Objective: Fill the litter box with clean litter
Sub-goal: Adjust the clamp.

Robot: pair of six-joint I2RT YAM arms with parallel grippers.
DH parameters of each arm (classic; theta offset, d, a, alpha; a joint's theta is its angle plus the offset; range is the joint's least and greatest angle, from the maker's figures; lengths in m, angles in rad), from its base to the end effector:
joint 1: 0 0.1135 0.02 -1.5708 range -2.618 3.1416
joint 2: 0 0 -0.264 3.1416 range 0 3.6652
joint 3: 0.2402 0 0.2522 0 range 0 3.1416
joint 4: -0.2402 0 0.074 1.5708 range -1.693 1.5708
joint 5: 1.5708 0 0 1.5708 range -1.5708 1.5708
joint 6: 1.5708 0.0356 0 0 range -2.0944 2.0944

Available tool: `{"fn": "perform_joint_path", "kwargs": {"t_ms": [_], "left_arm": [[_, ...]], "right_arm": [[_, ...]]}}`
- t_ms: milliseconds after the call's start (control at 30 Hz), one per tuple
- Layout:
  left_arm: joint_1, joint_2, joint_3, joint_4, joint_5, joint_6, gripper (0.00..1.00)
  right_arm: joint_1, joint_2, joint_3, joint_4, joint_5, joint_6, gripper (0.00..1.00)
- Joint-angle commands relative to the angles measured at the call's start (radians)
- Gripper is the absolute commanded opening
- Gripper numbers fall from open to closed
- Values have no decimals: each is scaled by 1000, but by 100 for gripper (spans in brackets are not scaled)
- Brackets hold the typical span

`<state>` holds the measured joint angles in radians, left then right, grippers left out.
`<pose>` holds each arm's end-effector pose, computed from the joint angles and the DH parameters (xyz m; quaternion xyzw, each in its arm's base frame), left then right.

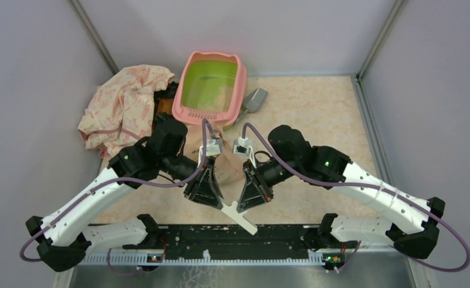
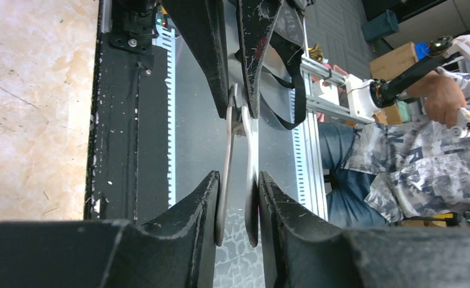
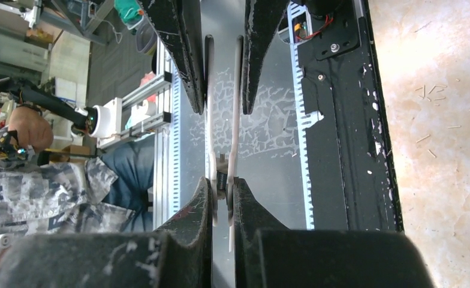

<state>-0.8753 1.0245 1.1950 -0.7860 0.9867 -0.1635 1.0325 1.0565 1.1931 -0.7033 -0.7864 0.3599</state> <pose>0.0993 -0.1653 0.3857 0.4766 0.6573 -0.5661 0.1427 0.0852 0.1918 0.3829 -0.4412 0.7035 0.5428 0.1257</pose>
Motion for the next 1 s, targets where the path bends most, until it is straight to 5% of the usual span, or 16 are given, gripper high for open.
{"fn": "perform_joint_path", "kwargs": {"t_ms": [0, 333, 567, 767, 967], "left_arm": [[-5, -16, 43, 29, -38, 15, 40], [-4, -40, 228, -44, -254, 29, 56], [-4, -58, 378, -113, -609, 2, 64], [-4, -131, 293, -132, -887, -70, 89], [-4, -140, 172, -146, -1098, -162, 99]], "right_arm": [[13, -7, 52, 58, -7, -4, 0], [13, -6, 93, -30, 181, -75, 0], [14, -7, 205, -197, 511, -203, 0], [14, -25, 231, -255, 666, -247, 0], [14, -36, 267, -265, 760, -263, 0]]}}
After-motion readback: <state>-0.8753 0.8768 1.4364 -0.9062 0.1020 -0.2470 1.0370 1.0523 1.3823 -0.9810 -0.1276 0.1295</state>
